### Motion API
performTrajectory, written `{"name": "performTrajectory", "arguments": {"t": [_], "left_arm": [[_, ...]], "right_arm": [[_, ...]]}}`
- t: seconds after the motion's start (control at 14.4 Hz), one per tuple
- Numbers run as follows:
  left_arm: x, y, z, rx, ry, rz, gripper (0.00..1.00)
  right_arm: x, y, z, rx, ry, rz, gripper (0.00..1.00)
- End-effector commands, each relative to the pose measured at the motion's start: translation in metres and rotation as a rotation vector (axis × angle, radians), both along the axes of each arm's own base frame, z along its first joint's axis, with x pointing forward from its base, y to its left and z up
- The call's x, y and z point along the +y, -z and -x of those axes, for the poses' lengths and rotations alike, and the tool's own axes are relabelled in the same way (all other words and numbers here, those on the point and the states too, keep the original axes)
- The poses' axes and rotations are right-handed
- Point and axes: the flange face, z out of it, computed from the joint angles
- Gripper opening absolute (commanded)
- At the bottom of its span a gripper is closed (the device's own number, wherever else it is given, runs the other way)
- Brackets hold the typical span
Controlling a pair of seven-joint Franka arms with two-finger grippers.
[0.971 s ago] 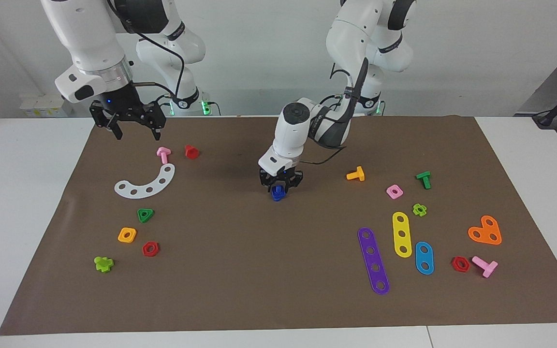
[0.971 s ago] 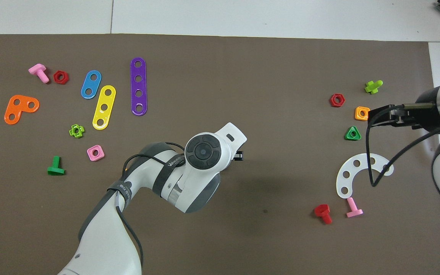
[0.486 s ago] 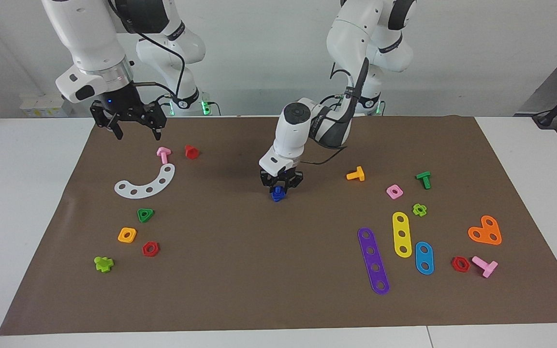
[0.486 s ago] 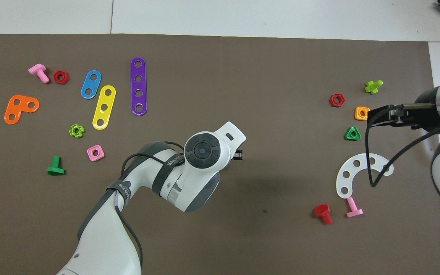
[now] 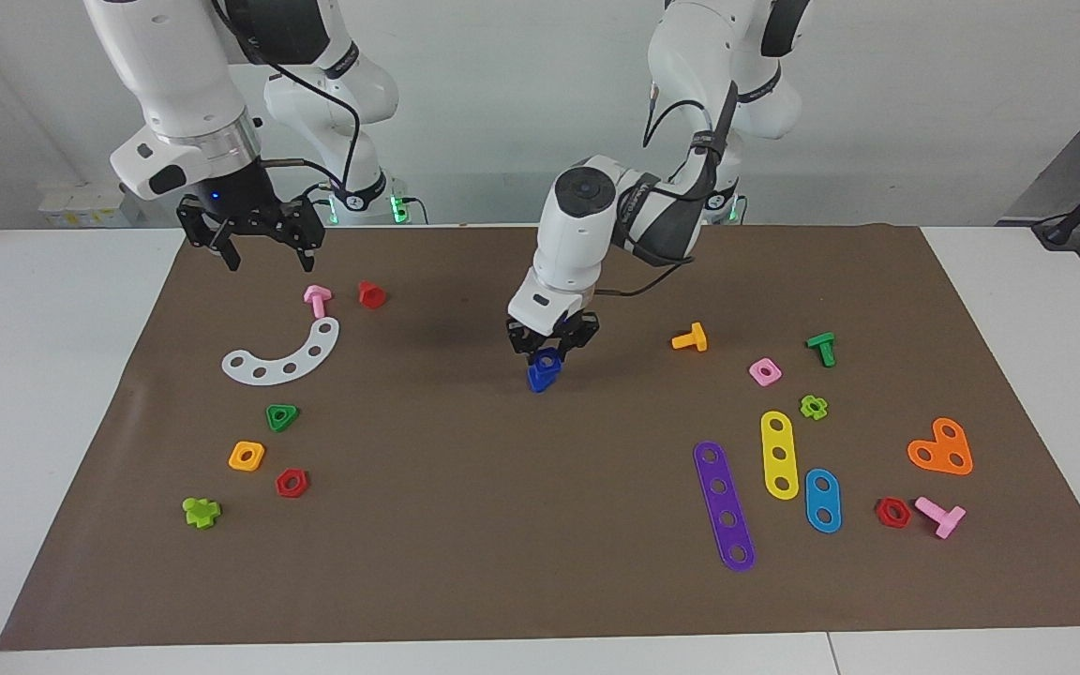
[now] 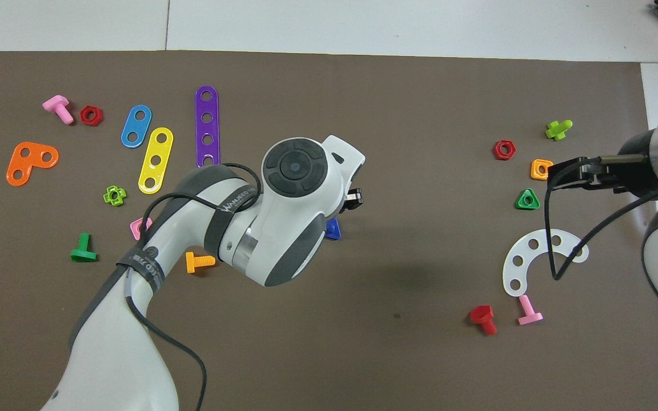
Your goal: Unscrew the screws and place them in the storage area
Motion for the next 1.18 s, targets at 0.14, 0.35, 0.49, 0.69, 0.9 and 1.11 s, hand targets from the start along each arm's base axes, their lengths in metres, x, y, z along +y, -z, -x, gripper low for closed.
{"name": "performTrajectory", "arguments": {"t": [0.14,0.35,0.49,0.69,0.9,1.11], "left_arm": [[0.099,-0.024,-0.039,0.067,-0.121,-0.032,0.00],[0.181,-0.004,-0.060,0.086,-0.037,-0.042,0.00],[0.229,0.014,-0.063,0.070,0.055,-0.037,0.01],[0.244,0.050,-0.041,0.000,0.055,-0.030,0.04],[0.249,0.083,-0.020,-0.016,0.057,-0.035,0.02],[0.254,0.099,-0.020,-0.033,0.096,-0.037,0.01]], "right_arm": [[0.032,0.017,0.008,-0.043,-0.001,-0.032,1.00],[0.084,0.046,0.010,-0.047,0.004,-0.040,0.97],[0.131,0.068,0.006,-0.066,0.030,-0.055,0.97],[0.190,0.110,-0.003,-0.087,0.032,-0.071,0.97],[0.245,0.160,-0.008,-0.114,0.019,-0.086,0.97],[0.285,0.203,-0.004,-0.113,0.001,-0.096,0.97]]}}
